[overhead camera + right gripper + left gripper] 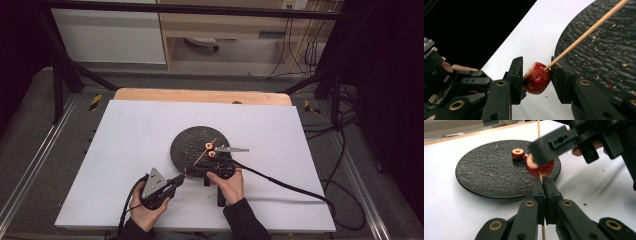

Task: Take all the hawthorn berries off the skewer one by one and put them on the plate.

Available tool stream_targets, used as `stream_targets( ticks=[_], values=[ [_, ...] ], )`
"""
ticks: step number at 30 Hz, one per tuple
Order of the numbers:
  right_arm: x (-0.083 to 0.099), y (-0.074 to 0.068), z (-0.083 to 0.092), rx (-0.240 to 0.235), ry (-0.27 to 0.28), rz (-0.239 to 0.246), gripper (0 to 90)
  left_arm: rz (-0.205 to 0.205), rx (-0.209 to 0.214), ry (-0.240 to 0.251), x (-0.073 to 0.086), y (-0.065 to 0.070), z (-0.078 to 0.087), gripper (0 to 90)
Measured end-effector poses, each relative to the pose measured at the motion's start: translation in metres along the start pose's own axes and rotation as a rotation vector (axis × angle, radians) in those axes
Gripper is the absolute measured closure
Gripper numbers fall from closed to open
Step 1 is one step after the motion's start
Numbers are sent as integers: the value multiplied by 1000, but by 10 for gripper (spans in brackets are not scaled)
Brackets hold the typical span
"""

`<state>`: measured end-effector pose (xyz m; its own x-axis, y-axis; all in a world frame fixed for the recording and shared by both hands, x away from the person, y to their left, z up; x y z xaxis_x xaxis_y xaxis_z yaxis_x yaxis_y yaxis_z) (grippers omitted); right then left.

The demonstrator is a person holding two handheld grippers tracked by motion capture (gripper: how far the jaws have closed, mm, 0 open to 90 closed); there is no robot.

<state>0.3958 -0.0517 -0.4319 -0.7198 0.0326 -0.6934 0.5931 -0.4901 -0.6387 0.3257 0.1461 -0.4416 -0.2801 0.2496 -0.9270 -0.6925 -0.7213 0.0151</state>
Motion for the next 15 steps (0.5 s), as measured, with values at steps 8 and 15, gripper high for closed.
stream_targets(
  ticks=[8, 15],
  values=[
    [-24, 3, 10, 38, 63, 5, 640, 11, 6, 16, -1, -5, 8, 884],
    [-49, 9, 23, 81, 114, 20, 642, 16, 8, 26, -1, -7, 12, 884]
  ],
)
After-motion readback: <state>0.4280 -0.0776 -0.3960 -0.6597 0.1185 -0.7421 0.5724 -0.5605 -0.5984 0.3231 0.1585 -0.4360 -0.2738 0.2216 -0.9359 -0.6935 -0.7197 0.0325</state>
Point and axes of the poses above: each handheld gripper's, and its own axes: z roughly backward along the jaws, x roughly out of its underside, y roughly to its right, the point moved 2 cm from there along -z, roughly forward along the jaws, and after that the axes turned 1 degree about y, right-handed, at the moved point
